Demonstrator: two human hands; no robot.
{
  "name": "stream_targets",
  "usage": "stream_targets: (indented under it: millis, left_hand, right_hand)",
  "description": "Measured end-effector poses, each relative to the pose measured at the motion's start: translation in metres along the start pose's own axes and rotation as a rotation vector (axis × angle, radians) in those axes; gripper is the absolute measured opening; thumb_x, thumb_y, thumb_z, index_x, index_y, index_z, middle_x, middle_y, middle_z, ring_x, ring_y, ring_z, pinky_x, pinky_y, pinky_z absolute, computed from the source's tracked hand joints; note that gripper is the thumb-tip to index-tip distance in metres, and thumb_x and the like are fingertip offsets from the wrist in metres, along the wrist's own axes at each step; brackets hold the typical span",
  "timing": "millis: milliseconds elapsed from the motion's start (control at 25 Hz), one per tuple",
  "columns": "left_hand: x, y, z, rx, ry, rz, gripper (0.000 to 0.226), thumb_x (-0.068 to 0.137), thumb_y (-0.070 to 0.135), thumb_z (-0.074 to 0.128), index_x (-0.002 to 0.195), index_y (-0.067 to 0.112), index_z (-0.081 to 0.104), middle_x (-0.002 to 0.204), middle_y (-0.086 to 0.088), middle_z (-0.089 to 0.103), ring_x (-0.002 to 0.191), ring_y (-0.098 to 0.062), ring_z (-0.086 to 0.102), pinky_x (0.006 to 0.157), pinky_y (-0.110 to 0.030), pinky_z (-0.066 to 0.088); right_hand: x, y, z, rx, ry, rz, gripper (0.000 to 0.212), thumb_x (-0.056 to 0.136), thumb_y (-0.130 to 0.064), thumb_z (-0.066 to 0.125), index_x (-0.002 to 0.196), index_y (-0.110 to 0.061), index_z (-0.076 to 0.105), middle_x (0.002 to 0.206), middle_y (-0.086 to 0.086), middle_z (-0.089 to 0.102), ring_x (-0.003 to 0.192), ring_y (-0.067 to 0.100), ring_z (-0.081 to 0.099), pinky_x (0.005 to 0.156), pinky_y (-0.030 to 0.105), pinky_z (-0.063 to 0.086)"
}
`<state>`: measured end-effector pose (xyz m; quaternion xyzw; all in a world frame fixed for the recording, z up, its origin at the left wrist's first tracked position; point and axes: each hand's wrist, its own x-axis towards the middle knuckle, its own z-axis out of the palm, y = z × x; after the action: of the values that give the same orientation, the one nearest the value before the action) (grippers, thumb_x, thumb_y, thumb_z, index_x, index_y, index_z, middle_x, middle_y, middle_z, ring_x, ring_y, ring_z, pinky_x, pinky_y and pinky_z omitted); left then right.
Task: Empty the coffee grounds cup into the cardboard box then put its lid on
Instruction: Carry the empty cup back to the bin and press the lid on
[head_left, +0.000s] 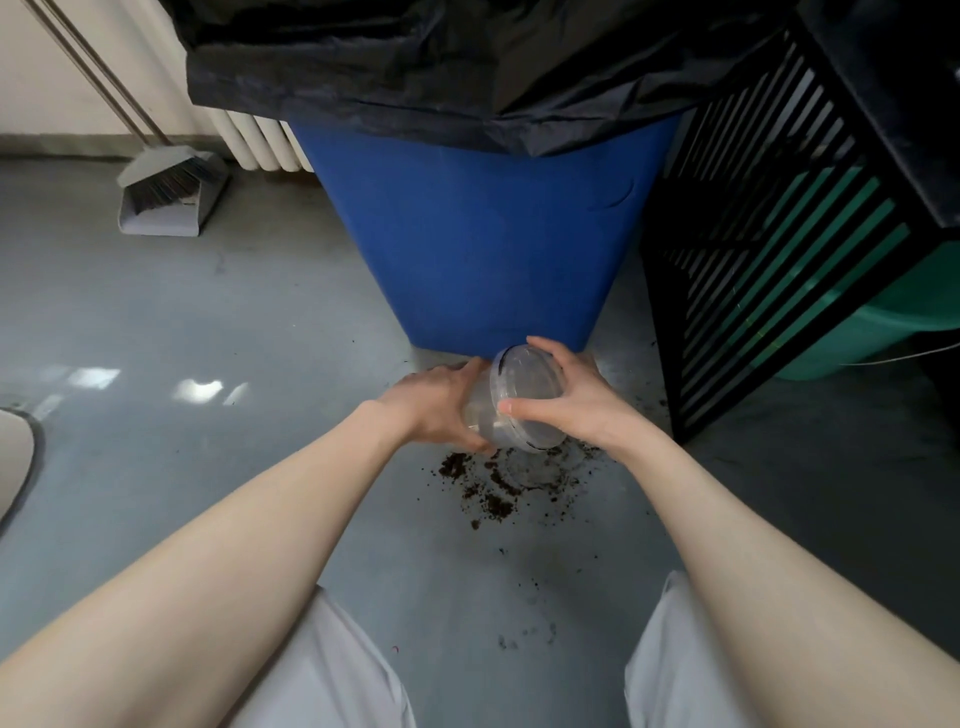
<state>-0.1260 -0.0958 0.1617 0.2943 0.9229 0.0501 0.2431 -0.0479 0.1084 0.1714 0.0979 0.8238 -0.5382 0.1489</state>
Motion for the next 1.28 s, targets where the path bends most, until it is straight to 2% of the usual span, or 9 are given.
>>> stream_targets:
  millis: [240, 400, 560, 840, 1040, 1280]
  left_hand:
    - [0.0016, -0.0016, -0.0021, -0.030, -0.018, 0.009, 0.121, 0.064, 0.062, 0.087, 0.159, 0.029, 0.022, 0.158, -0.004, 0.049, 0.135, -0.030, 0.056, 0.107, -0.044, 0.051]
    - [0.0010, -0.0037, -0.0028, -0.087, -0.028, 0.016, 0.119, 0.063, 0.058, 0.090, 0.158, 0.028, 0.025, 0.155, -0.004, 0.052, 0.133, -0.029, 0.057, 0.107, -0.044, 0.051]
    - [0.0000, -0.0047, -0.0019, -0.149, -0.048, 0.033, 0.114, 0.063, 0.052, 0.093, 0.154, 0.027, 0.028, 0.148, -0.006, 0.057, 0.128, -0.029, 0.060, 0.107, -0.042, 0.052]
    - [0.0001, -0.0050, -0.0050, -0.175, -0.017, 0.042, 0.114, 0.063, 0.050, 0.094, 0.154, 0.024, 0.032, 0.147, -0.007, 0.058, 0.131, -0.028, 0.057, 0.109, -0.041, 0.049]
    - [0.0005, -0.0020, -0.0053, -0.177, 0.005, 0.042, 0.116, 0.061, 0.051, 0.095, 0.155, 0.021, 0.033, 0.150, -0.006, 0.056, 0.135, -0.028, 0.054, 0.112, -0.037, 0.046]
    - [-0.0015, 0.0003, -0.0093, -0.238, 0.042, 0.056, 0.112, 0.059, 0.047, 0.097, 0.151, 0.023, 0.039, 0.147, -0.004, 0.058, 0.135, -0.027, 0.054, 0.112, -0.042, 0.047]
  right_hand:
    - [0.0010, 0.0020, 0.0014, 0.014, -0.020, 0.010, 0.103, 0.058, -0.058, 0.086, 0.146, -0.047, 0.035, 0.149, -0.003, 0.034, 0.133, 0.017, 0.044, 0.113, 0.039, 0.039]
    - [0.0025, 0.0030, 0.0029, 0.019, -0.034, 0.008, 0.101, 0.058, -0.056, 0.088, 0.144, -0.050, 0.035, 0.145, -0.003, 0.032, 0.129, 0.015, 0.043, 0.103, 0.030, 0.039]
    - [0.0037, 0.0032, 0.0058, 0.018, -0.059, -0.004, 0.099, 0.060, -0.053, 0.089, 0.143, -0.050, 0.035, 0.140, -0.003, 0.033, 0.126, 0.015, 0.043, 0.097, 0.026, 0.038]
    - [0.0018, -0.0006, 0.0050, 0.013, -0.058, -0.022, 0.101, 0.059, -0.052, 0.089, 0.143, -0.050, 0.035, 0.144, -0.002, 0.032, 0.130, 0.017, 0.043, 0.109, 0.036, 0.041]
    - [-0.0008, -0.0015, 0.0011, 0.015, -0.058, -0.028, 0.101, 0.058, -0.052, 0.088, 0.144, -0.052, 0.034, 0.146, -0.003, 0.031, 0.132, 0.019, 0.042, 0.112, 0.042, 0.041]
    - [-0.0019, 0.0002, -0.0004, 0.044, -0.065, -0.076, 0.102, 0.059, -0.053, 0.088, 0.145, -0.053, 0.033, 0.152, -0.009, 0.036, 0.136, 0.013, 0.041, 0.114, 0.044, 0.039]
